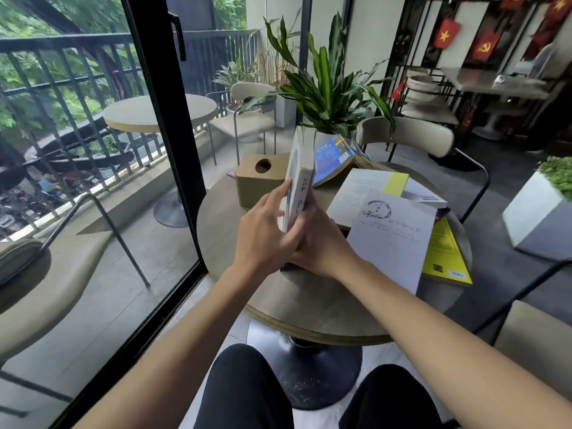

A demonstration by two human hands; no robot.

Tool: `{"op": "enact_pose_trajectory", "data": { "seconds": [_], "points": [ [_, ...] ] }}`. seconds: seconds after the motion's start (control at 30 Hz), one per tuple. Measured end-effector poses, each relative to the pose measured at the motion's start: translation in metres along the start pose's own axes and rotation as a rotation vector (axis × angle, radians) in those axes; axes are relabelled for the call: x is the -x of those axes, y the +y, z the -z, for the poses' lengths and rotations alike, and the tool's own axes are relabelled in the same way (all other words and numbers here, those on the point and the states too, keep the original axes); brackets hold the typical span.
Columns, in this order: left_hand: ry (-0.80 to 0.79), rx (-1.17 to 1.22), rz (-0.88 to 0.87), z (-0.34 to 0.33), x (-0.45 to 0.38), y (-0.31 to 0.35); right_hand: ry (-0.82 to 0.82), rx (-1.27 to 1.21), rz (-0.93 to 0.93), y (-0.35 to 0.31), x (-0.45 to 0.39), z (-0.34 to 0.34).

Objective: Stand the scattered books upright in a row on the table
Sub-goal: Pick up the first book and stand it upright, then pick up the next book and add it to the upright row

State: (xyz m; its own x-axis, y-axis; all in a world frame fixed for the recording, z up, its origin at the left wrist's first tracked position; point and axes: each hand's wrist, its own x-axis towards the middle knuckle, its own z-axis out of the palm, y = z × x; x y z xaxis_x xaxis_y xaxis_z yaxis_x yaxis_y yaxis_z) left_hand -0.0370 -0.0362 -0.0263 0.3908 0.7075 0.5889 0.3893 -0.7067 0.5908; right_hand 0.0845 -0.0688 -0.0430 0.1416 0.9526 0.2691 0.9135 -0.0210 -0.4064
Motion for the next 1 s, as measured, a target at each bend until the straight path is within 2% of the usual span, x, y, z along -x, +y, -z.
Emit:
{"op": "enact_pose_trajectory", "data": {
  "seconds": [0.27,0.33,0.47,0.6,0.73,1.0],
  "points": [
    [-0.071,0.039,0.084,-0.008,0.007,-0.014,-0.069,0.214,0.037,0.017,0.028,0.029],
    [-0.084,0.039,0.095,-0.012,0.009,-0.017,-0.039,0.271,0.018,0.025,0.032,0.038],
    [-0.077,0.039,0.098,-0.019,0.01,-0.021,0.175,0.286,-0.204,0.05,0.039,0.054],
    [-0.043,0.02,0.092,-0.022,0.013,-0.019,0.26,0.32,-0.494,0.078,0.049,0.07],
    [-0.03,0.014,0.113,-0.027,0.016,-0.019,0.364,0.246,-0.629,0.099,0.062,0.077],
    [-0.037,-0.018,0.165,-0.032,0.024,-0.023,0.407,-0.142,-0.77,0.114,0.072,0.068]
  ]
}}
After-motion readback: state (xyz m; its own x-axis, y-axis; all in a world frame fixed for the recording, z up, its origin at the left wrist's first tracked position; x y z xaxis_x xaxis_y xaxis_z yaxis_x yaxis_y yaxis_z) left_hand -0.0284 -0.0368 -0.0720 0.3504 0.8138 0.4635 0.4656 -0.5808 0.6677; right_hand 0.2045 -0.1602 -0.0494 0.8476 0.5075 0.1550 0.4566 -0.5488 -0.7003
